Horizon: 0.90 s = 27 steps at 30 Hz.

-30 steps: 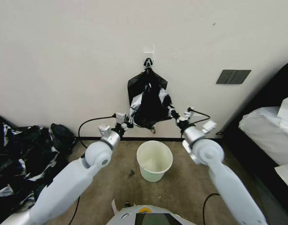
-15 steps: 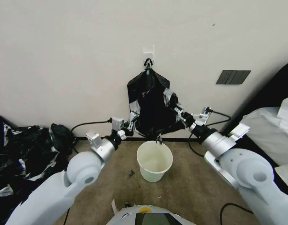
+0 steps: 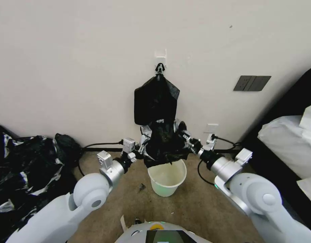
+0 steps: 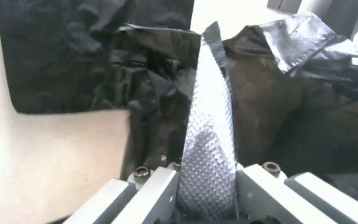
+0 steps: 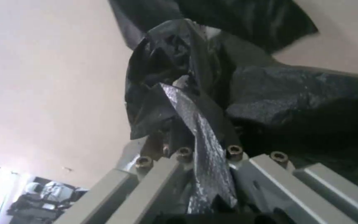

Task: Place a trash bag onto the trash bin.

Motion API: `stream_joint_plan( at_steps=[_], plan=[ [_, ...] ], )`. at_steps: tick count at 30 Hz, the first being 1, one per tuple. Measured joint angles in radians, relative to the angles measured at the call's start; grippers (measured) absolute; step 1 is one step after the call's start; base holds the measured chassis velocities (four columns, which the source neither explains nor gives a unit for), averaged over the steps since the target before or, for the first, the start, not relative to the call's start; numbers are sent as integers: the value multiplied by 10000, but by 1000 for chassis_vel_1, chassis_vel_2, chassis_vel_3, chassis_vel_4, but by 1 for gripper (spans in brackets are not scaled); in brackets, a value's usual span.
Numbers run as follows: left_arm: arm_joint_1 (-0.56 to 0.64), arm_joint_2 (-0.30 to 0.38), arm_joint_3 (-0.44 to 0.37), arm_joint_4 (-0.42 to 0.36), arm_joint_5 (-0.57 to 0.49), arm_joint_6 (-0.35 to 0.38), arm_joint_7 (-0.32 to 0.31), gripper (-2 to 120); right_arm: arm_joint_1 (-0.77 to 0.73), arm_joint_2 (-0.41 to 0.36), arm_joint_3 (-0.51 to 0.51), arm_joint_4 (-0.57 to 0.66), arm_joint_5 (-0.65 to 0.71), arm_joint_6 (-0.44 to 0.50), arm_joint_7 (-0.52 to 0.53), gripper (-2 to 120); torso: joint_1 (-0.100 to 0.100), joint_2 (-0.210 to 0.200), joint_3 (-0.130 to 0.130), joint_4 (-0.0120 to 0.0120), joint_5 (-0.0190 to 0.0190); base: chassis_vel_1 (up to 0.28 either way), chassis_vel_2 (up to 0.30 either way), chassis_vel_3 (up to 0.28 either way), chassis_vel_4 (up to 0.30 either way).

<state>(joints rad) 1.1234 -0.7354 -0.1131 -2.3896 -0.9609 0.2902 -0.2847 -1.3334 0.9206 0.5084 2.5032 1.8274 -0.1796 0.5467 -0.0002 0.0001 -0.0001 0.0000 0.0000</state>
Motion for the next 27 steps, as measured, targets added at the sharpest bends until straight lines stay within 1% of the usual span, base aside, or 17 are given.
stream_joint_plan(
  at_steps=[6, 9, 15, 19, 25, 27],
  plan=[
    [-17, -310, 386, 357, 125, -18, 83, 0, -259, 133, -54, -10, -64, -18, 323, 0, 1, 0, 1, 1, 0, 0, 0, 0, 0],
    [100, -450, 557, 651, 336, -67, 274, 0, -443, 321, -166, -16, -67, 9, 550, 0, 1, 0, 1, 0, 0, 0, 0, 0, 0],
    [-125, -538, 774, 800, 491, -245, 409, 0, -357, 290, -5, -19, -43, 219, 848, 0, 1, 0, 1, 1, 1, 0, 0, 0, 0],
    [-895, -555, 1089, 802, 465, -290, 414, 0, -212, -64, 396, -23, 222, 426, 1090, 0, 2, -1, 1, 0, 1, 0, 0, 0, 0],
    [-1330, -605, 1226, 802, 424, -302, 421, 0, -159, -216, 893, -26, 286, 611, 1340, 0, 2, 0, 1, 1, 1, 0, 0, 0, 0],
    [-1374, -627, 1243, 813, 416, -305, 461, 0, -234, -263, 1343, -27, 477, 591, 1354, 0, 1, 0, 1, -1, 0, 0, 0, 0, 0]
  ],
)
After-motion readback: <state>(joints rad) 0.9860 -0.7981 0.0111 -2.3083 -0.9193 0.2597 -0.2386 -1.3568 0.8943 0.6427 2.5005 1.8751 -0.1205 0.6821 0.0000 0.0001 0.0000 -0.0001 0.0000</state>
